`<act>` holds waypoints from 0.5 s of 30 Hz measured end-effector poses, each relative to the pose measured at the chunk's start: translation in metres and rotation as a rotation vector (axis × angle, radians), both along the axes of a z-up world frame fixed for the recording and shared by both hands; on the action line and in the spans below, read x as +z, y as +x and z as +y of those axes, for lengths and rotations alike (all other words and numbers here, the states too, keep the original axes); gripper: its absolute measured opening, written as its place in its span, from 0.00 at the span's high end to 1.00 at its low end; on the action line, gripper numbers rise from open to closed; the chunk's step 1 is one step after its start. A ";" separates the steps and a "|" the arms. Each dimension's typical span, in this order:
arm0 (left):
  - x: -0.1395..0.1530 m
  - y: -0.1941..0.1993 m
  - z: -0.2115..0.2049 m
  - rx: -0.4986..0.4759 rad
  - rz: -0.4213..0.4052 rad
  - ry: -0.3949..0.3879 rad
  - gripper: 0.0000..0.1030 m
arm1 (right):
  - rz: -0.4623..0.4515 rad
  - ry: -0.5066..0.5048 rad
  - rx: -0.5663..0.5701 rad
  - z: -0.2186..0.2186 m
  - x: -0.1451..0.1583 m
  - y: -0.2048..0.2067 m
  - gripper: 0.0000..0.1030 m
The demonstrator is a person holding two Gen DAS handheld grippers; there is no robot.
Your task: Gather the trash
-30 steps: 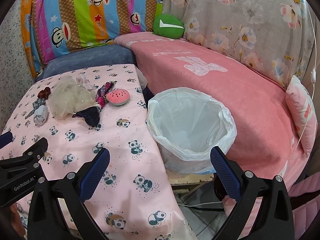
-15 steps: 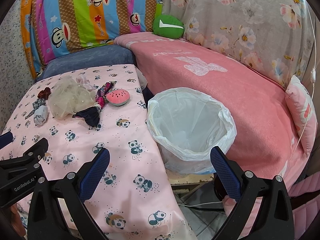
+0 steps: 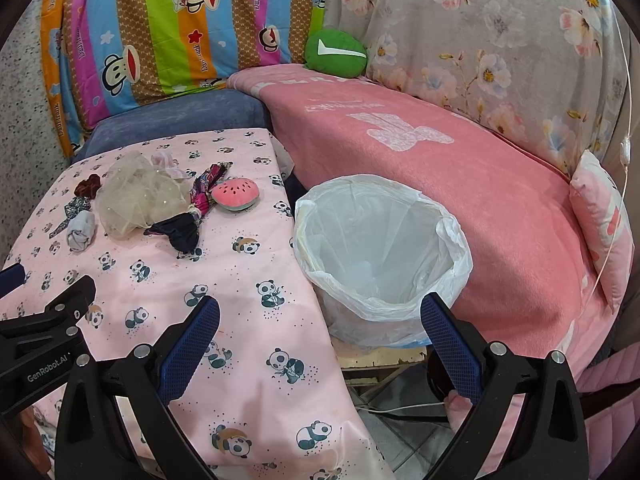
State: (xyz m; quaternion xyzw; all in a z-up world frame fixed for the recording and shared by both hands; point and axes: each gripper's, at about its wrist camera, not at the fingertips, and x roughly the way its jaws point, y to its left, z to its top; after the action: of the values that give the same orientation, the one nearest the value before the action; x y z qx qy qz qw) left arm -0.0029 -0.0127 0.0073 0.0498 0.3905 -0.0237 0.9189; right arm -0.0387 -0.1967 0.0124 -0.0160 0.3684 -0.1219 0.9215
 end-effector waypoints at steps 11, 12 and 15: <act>0.000 0.001 -0.002 -0.003 -0.001 -0.002 0.07 | -0.001 -0.005 -0.001 -0.003 0.002 0.000 0.07; 0.000 0.003 -0.003 -0.005 0.000 -0.003 0.07 | -0.002 -0.005 -0.002 -0.003 0.003 0.000 0.07; -0.001 0.005 -0.002 -0.006 0.002 -0.009 0.07 | -0.009 -0.007 -0.009 -0.004 0.006 0.000 0.07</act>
State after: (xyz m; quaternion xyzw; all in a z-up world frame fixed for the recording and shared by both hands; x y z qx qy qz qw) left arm 0.0018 -0.0144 0.0065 0.0467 0.3910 -0.0285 0.9188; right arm -0.0385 -0.2008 0.0182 -0.0171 0.3639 -0.1276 0.9225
